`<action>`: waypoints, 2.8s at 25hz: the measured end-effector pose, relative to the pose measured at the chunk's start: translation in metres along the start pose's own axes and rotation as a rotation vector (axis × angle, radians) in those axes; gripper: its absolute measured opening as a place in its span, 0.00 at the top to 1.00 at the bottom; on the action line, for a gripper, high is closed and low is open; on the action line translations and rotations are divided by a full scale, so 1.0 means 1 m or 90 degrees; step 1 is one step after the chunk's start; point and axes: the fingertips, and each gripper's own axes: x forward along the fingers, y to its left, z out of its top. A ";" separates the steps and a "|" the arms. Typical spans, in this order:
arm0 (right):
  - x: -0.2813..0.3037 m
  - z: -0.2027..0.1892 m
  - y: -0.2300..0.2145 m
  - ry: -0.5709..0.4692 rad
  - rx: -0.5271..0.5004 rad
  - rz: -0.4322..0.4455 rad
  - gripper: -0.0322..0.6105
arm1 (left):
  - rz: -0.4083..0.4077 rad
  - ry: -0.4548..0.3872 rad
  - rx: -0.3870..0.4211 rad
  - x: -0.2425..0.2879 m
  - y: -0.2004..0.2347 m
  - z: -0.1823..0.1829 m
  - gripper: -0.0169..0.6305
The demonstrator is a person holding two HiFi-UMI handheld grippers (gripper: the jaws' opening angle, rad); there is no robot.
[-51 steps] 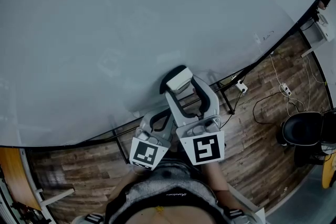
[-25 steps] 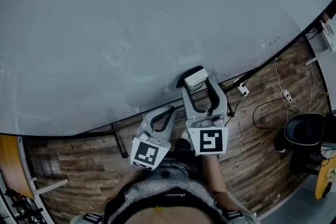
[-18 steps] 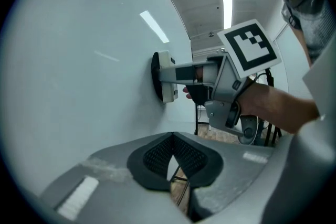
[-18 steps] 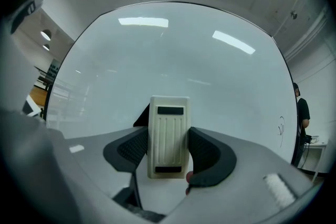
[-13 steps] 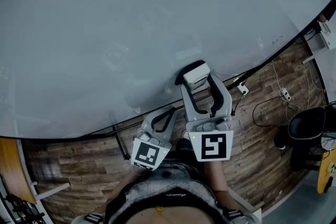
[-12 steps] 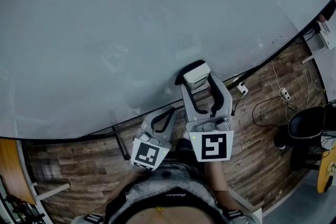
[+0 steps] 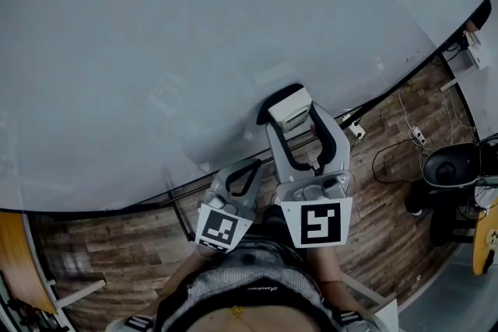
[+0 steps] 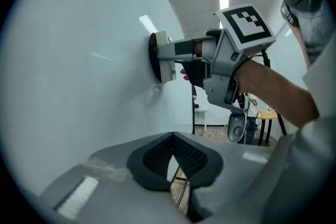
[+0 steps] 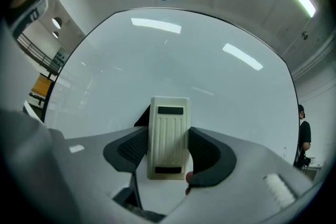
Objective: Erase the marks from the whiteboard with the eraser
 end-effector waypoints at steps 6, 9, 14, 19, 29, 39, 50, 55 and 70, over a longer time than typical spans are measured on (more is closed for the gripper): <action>-0.004 0.018 0.015 0.010 -0.030 0.011 0.57 | -0.028 0.009 0.030 -0.017 -0.002 -0.005 0.97; -0.001 0.030 0.039 0.005 -0.038 0.007 0.57 | -0.025 0.008 0.008 -0.042 0.011 -0.013 0.97; 0.004 0.053 0.070 -0.040 -0.041 0.008 0.57 | -0.040 0.015 0.044 -0.062 0.025 -0.023 0.97; 0.002 0.063 0.089 -0.069 -0.036 0.017 0.57 | -0.037 0.017 0.033 -0.075 0.032 -0.027 0.97; -0.009 0.057 0.095 -0.091 -0.068 -0.009 0.57 | -0.006 0.014 0.041 -0.092 0.039 -0.036 0.97; -0.006 0.027 0.074 -0.101 -0.045 0.058 0.57 | 0.048 0.013 0.018 -0.052 0.029 -0.023 0.97; -0.003 -0.004 0.069 -0.068 -0.096 0.142 0.57 | 0.110 0.002 -0.034 -0.017 0.018 -0.007 0.97; -0.003 -0.013 0.061 -0.066 -0.105 0.165 0.57 | 0.121 0.005 -0.028 -0.013 0.009 -0.007 0.97; -0.009 -0.051 -0.003 -0.069 -0.209 0.249 0.57 | 0.196 0.006 -0.047 0.021 -0.031 -0.007 0.97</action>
